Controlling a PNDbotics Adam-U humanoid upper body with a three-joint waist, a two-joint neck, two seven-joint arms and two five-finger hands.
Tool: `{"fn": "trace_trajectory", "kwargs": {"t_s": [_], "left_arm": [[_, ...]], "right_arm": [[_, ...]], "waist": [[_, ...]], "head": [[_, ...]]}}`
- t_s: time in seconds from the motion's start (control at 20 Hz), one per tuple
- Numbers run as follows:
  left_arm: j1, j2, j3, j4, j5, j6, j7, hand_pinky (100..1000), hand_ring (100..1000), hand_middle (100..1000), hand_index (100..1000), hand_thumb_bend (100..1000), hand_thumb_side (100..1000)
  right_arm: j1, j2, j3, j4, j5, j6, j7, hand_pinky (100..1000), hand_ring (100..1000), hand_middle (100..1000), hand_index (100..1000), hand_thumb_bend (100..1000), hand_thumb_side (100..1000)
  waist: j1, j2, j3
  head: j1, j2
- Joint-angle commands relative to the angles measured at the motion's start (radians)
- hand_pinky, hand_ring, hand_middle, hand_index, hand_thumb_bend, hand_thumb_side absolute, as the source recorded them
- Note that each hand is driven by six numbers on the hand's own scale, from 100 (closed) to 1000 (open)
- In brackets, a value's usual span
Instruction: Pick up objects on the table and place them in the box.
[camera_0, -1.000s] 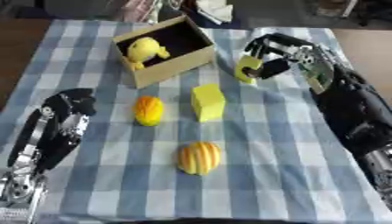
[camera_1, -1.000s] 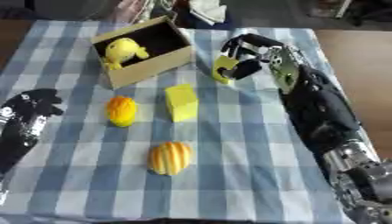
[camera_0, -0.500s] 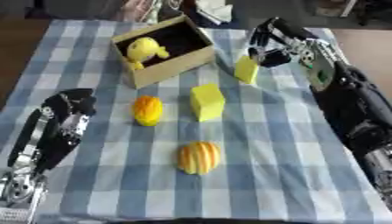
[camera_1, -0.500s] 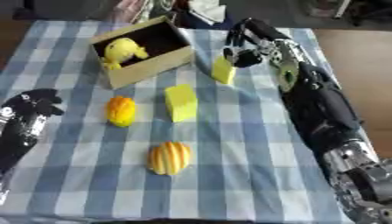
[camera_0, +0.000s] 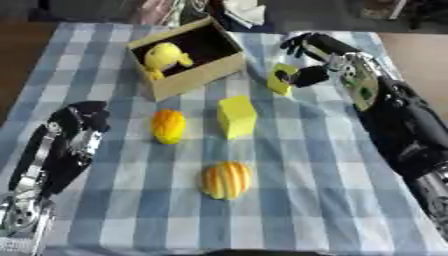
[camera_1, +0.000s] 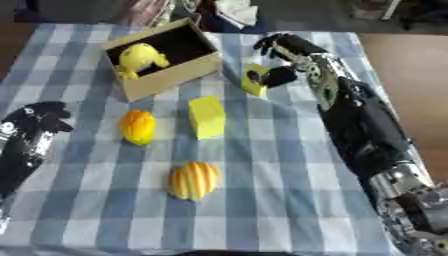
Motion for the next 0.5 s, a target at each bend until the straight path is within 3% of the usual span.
{"fn": "trace_trajectory", "kwargs": {"t_s": [0.05,0.5], "left_arm": [[-0.008,0.005,0.0,-0.014,-0.003,0.001,0.0,732,601,632,779,198,703],[-0.008,0.005,0.0,-0.015,-0.003,0.001,-0.001,731,600,633,778,197,703]], "right_arm": [[-0.022,-0.012,0.001,-0.008,0.024,0.002,0.031,818,780,821,947,353,525],[-0.017,-0.005,-0.015,0.023,0.083,0.034,0.043,811,773,811,942,333,481]], "waist": [[0.011,-0.021,0.0],[0.012,-0.021,0.001]], "head": [[-0.001,0.005],[-0.003,0.005]]}}
